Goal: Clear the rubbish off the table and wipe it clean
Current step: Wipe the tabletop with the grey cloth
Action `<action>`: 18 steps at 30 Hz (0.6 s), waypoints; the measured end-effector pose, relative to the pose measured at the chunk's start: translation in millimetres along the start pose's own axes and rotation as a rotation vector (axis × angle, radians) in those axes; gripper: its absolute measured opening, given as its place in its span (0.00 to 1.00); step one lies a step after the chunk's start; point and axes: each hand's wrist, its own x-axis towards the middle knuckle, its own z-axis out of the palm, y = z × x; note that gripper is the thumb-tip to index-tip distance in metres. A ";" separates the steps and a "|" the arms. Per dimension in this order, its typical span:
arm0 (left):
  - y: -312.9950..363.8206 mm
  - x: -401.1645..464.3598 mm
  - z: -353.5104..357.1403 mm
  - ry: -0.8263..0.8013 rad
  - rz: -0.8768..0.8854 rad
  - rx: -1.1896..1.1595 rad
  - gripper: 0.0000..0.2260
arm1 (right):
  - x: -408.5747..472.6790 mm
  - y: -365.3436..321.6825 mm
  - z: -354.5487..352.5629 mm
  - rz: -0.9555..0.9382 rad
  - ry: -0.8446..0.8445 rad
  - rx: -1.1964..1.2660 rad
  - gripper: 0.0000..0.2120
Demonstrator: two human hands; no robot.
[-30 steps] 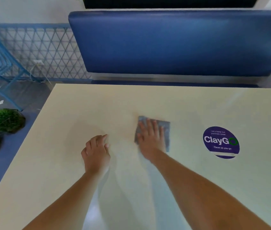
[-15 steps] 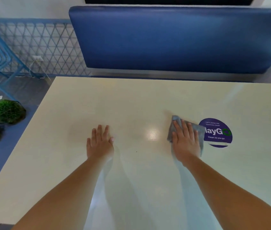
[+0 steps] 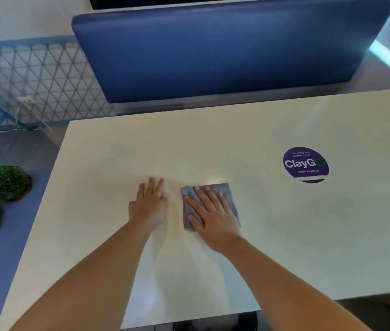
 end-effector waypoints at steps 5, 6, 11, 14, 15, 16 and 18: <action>-8.4 -8.8 5.9 0.099 0.075 -0.093 0.22 | -32.2 72.5 -19.8 0.376 0.139 -0.052 0.26; -10.9 -9.7 5.2 0.122 0.090 -0.115 0.21 | -38.7 85.4 -24.1 0.442 0.146 -0.057 0.25; -27.6 -21.8 5.9 0.291 0.209 -0.169 0.16 | -30.6 71.1 -25.6 0.685 0.177 0.030 0.26; -40.2 -31.9 19.1 0.369 0.268 -0.134 0.16 | -20.3 2.8 -0.1 0.490 0.149 0.027 0.27; -42.8 -34.3 23.3 0.373 0.291 -0.122 0.16 | -20.0 -23.3 10.4 0.408 0.130 0.028 0.29; -44.1 -37.2 27.6 0.369 0.311 -0.115 0.17 | -22.1 -46.7 20.0 0.338 0.103 0.026 0.32; -43.2 -39.5 32.5 0.369 0.324 -0.135 0.18 | -24.7 -74.8 31.1 0.244 0.059 0.032 0.33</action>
